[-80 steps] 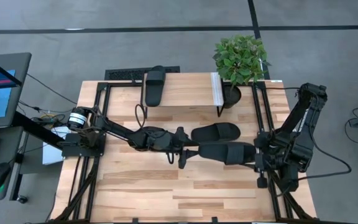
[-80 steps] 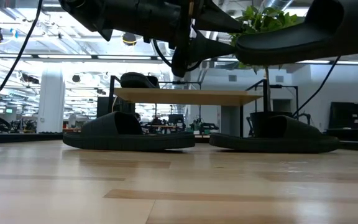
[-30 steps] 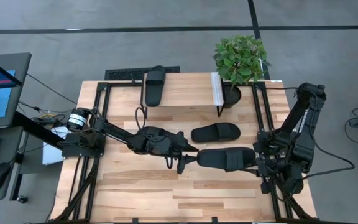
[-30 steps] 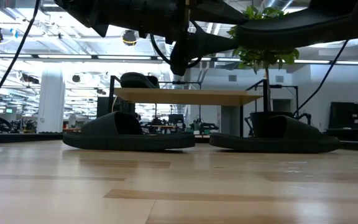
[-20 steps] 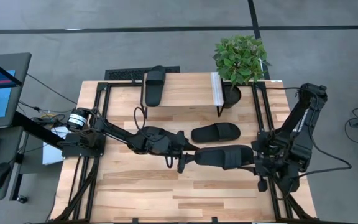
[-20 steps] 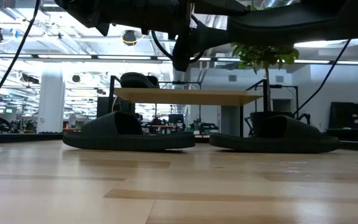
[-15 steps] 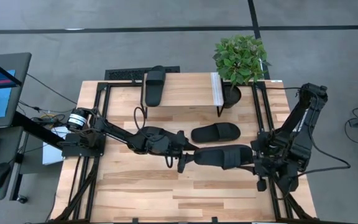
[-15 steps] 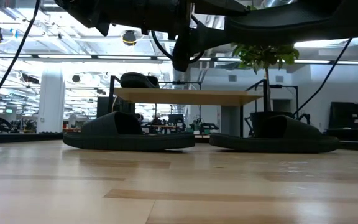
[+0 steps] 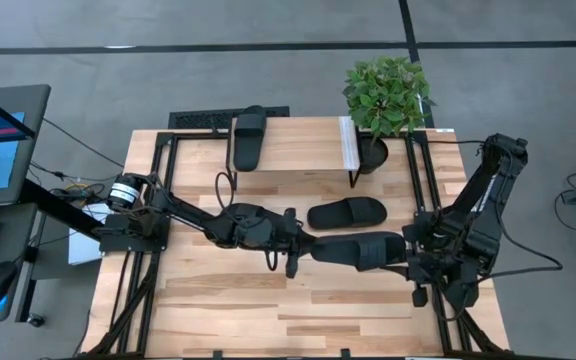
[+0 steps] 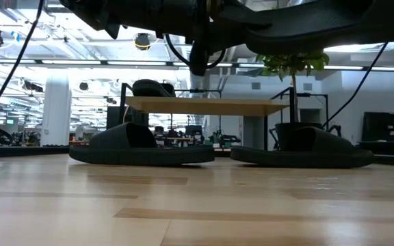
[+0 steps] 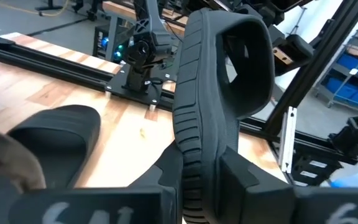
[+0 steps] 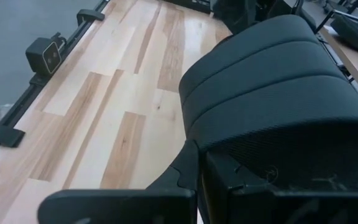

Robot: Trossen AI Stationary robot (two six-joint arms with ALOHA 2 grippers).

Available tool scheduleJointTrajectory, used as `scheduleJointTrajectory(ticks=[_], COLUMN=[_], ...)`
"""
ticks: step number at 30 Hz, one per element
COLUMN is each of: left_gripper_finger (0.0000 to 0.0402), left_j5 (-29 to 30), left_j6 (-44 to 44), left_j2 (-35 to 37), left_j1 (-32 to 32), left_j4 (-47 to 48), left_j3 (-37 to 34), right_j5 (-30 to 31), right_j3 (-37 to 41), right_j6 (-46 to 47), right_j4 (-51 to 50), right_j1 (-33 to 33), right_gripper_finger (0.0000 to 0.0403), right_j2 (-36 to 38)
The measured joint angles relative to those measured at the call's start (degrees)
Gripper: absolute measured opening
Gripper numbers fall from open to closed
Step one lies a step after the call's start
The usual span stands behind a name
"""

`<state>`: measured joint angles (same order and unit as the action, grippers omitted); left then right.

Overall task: Pick and place slides into the shelf
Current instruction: Put the bottom black slide on the shelf

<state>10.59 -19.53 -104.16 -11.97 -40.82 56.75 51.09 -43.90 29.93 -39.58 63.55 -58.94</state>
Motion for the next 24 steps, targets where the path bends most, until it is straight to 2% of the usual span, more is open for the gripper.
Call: scheduleJointTrajectory(ticks=[4,7,13,17,21,24], left_gripper_finger=[0.0038,0.0038,0.0038,0.0038,0.0038,0.0038], left_j5=[-0.07,-0.08,0.08,0.6,5.76,6.22], left_j6=[1.31,1.96,1.99,2.06,4.22,4.36], left_j2=[0.0,0.0,0.0,-0.01,-0.07,-0.07], left_j1=[-0.02,-0.02,0.03,0.03,-0.49,-0.54], left_j4=[0.06,0.13,0.31,0.31,0.07,-0.98], left_j3=[0.54,0.76,0.81,0.9,0.96,0.96], right_j5=[0.0,0.09,-0.2,-2.63,-2.98,-3.04], right_j3=[0.0,0.0,0.0,-0.02,-0.04,-0.07], right_j6=[0.0,-0.36,-0.39,-0.22,6.51,11.68], right_j4=[-0.06,-0.08,-1.83,-6.17,-12.13,-16.67], right_j1=[0.04,-0.28,-0.28,-0.3,-0.34,-0.33], right_gripper_finger=[0.0011,0.0036,0.0114,0.017,0.0197,0.02], right_j2=[0.02,0.02,0.04,0.04,0.04,0.04])
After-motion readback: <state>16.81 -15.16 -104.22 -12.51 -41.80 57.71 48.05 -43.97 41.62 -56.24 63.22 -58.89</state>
